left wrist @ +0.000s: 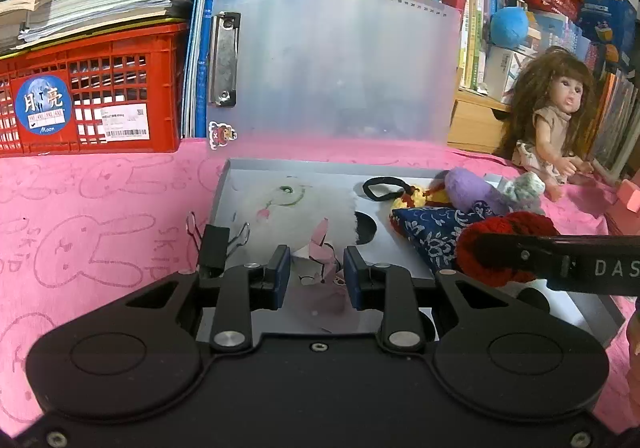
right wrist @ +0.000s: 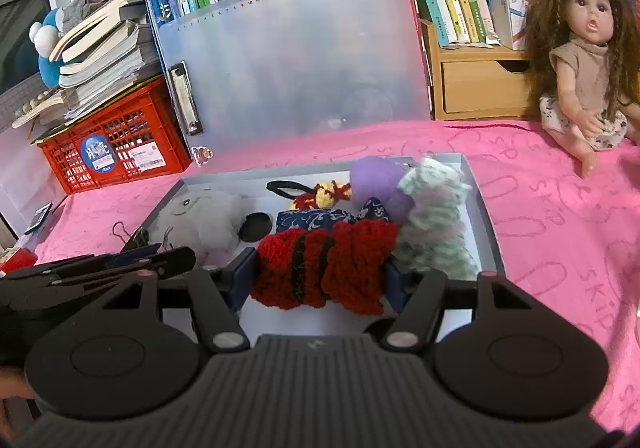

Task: Organize objects
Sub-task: 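Lower the pompom with the right tool while the left tool lowers the white item into the box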

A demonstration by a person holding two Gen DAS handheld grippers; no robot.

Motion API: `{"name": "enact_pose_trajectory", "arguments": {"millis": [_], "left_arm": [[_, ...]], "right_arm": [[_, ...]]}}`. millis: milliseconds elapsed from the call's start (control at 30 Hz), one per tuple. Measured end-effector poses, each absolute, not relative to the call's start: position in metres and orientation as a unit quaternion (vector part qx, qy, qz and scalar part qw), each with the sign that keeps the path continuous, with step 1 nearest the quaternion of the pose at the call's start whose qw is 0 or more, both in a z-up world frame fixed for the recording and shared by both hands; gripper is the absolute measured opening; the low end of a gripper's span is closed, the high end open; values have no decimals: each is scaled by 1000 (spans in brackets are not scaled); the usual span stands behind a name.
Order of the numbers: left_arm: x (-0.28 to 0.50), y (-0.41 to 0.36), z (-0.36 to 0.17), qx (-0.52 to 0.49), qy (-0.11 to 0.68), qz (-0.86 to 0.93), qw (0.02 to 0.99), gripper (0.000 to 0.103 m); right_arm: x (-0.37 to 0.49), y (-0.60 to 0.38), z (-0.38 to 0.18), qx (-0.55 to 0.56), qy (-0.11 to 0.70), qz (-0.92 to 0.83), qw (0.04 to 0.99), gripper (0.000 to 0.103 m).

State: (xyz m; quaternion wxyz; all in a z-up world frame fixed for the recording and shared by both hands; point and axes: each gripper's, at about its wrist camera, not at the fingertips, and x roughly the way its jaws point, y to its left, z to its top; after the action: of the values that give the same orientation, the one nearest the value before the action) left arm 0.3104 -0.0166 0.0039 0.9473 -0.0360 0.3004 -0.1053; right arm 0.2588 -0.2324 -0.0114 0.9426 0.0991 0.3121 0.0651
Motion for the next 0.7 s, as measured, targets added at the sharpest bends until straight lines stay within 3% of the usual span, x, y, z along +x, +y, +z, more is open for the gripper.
{"name": "enact_pose_trajectory", "arguments": {"millis": [700], "left_arm": [[308, -19, 2, -20, 294, -113, 949, 28]], "right_arm": [[258, -232, -20, 95, 314, 76, 942, 66]]}}
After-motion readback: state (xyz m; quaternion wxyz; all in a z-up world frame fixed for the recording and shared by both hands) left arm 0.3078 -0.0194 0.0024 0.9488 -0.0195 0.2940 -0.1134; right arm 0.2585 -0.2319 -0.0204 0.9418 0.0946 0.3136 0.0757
